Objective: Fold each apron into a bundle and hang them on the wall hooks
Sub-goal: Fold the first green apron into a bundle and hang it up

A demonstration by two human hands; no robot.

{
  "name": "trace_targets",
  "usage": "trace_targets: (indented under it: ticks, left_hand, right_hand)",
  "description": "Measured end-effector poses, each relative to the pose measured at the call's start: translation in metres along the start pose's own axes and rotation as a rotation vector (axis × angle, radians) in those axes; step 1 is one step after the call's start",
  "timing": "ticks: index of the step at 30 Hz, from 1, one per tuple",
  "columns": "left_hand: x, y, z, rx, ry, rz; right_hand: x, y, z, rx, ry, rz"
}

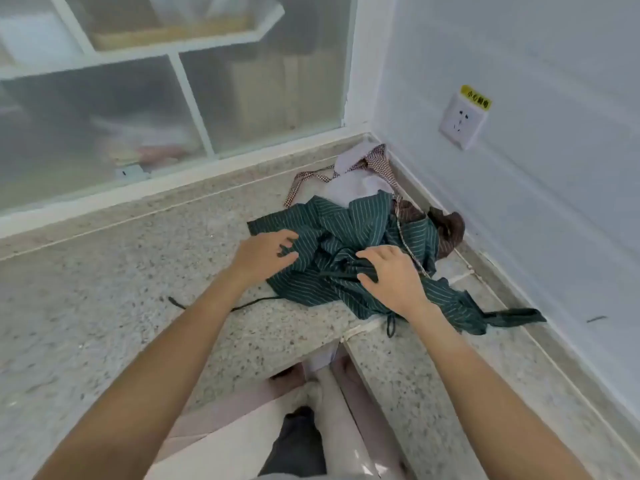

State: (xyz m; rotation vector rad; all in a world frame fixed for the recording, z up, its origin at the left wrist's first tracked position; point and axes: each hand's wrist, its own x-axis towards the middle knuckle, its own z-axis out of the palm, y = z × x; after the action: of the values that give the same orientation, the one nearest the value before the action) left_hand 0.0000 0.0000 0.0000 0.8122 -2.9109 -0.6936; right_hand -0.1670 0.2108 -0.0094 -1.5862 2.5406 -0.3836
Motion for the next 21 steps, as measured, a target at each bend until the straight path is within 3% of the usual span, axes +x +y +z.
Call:
trace_targets:
  ticks: [5,11,17,21]
  left_hand:
    - [0.055,-0.007,0.029,0.069,-0.113,0.156]
    - [0.117,0.005,0.062,0.166,-0.265,0.392]
    - [0.142,0.01,0.089,0.212,-0.363,0.482]
    - [0.146,-0.002,0.098,0.212,-0.269,0.511]
  right_hand:
    - [0.028,0.015,0.032,-0.262,-0.183,0.157]
    - [0.059,0.032,0.038,-0.212,-0.255,0.313]
    - [0.065,0.038,0.024,-0.085,-0.049,0.33]
    - [0.06,0.038,0.012,-0.065,0.075,0.286]
